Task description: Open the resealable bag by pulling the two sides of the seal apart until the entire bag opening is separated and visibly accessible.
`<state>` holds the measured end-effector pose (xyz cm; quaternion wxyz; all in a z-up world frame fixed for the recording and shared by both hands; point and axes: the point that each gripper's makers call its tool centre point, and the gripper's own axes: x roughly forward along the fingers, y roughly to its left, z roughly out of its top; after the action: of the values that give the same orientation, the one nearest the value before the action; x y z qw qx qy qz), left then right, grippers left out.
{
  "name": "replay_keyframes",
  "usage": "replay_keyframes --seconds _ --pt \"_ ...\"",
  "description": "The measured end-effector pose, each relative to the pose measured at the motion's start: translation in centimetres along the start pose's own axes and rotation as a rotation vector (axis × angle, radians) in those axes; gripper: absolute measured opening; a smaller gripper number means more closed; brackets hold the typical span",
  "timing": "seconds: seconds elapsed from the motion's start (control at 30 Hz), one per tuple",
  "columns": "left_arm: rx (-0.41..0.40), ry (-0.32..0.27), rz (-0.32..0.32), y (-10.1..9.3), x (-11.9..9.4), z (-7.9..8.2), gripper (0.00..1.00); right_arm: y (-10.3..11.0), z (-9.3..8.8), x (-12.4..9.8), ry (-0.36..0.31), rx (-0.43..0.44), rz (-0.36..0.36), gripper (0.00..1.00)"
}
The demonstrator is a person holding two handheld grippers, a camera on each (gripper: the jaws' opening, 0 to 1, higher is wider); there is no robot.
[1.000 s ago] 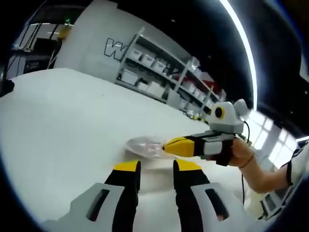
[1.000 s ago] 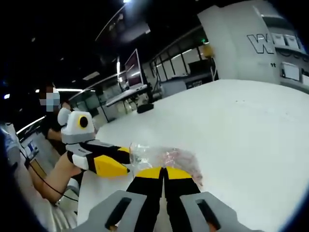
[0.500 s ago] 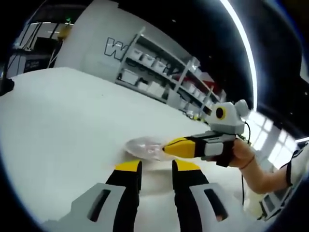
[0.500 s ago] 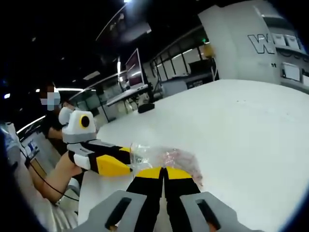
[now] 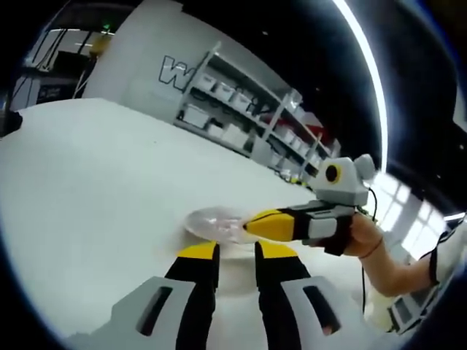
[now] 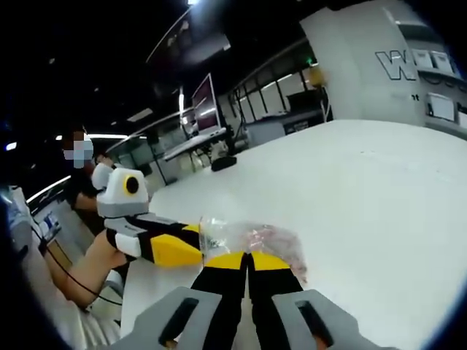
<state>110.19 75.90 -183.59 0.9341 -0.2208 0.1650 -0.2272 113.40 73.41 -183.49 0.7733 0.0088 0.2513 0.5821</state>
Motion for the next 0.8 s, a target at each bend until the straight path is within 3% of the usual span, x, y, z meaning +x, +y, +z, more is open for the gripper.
replay_keyframes --seconds 0.8 --pt "-0.009 0.024 -0.03 -0.58 -0.16 -0.43 0.03 0.22 -0.23 0.08 0.004 0.007 0.004 0.0"
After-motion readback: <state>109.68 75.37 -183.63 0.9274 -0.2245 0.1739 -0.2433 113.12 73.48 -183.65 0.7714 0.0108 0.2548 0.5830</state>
